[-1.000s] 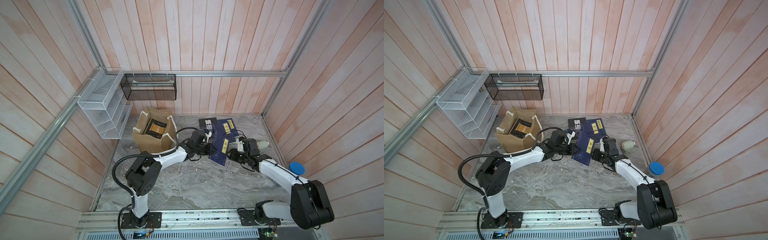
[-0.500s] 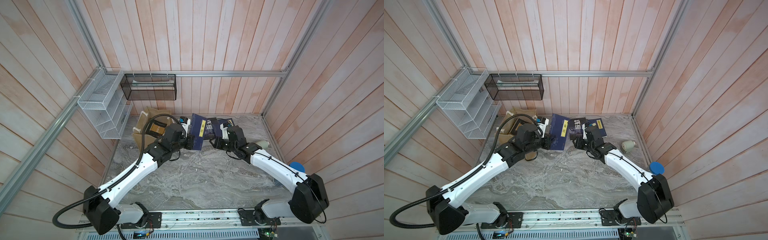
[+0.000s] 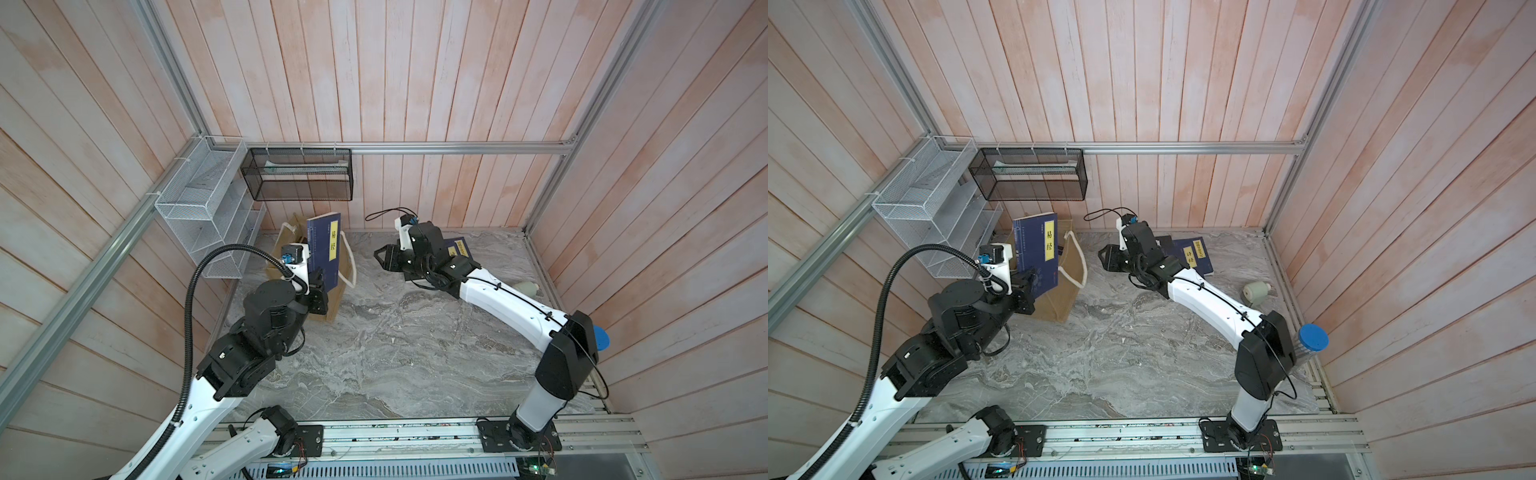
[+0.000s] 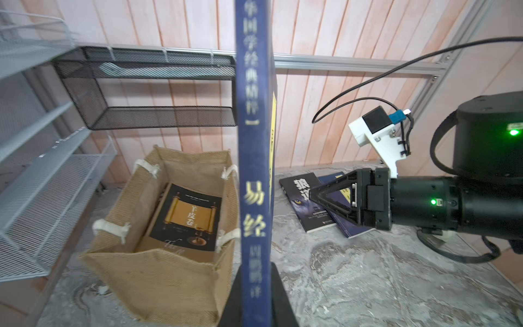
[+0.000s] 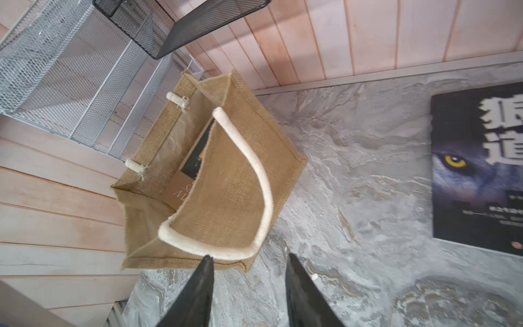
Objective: Put the books into the canvas bag
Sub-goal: Place the book in the canvas bag.
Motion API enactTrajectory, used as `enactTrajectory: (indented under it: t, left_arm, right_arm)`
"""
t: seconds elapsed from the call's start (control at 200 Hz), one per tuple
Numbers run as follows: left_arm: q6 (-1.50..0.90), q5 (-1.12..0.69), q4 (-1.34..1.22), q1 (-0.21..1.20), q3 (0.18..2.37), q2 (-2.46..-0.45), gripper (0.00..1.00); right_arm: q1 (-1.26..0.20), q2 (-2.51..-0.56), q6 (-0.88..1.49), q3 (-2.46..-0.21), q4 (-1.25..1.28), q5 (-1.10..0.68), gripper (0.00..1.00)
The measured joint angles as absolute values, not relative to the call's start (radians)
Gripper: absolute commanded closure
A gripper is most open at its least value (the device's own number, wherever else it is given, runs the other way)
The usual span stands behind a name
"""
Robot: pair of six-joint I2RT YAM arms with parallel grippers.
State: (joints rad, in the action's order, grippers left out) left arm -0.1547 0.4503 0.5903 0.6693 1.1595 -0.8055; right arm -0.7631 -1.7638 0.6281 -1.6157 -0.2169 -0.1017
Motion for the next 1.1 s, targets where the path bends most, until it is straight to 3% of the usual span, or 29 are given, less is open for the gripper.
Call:
enactTrajectory:
  t: [0.25, 0.655, 0.725, 0.975, 1.1]
  left_arm:
    - [-0.063, 0.562, 0.622, 0.668, 1.167, -0.780, 1.00]
    - [0.050, 0.556, 0.592, 0.614, 1.176, -0.901, 1.00]
    - [0.053, 0.519, 0.586, 0.554, 1.176, -0.921, 1.00]
    - [0.037, 0.289, 0.584, 0.281, 1.230, -1.031, 1.00]
    - [0.037, 0.154, 0.591, 0.222, 1.306, -1.139, 1.00]
  right_arm:
    - [-0.831, -1.972, 0.621, -1.897, -0.249, -0.104, 0.54]
    - [-0.834, -2.212, 0.621, -2.109, -0.300, -0.104, 0.52]
    - [-0.833, -2.238, 0.622, -2.129, -0.306, -0.116, 0.58]
    - [-0.825, -2.229, 0.640, -2.090, -0.268, -0.175, 0.99]
    - [-0.815, -2.193, 0.653, -2.000, -0.222, -0.187, 1.00]
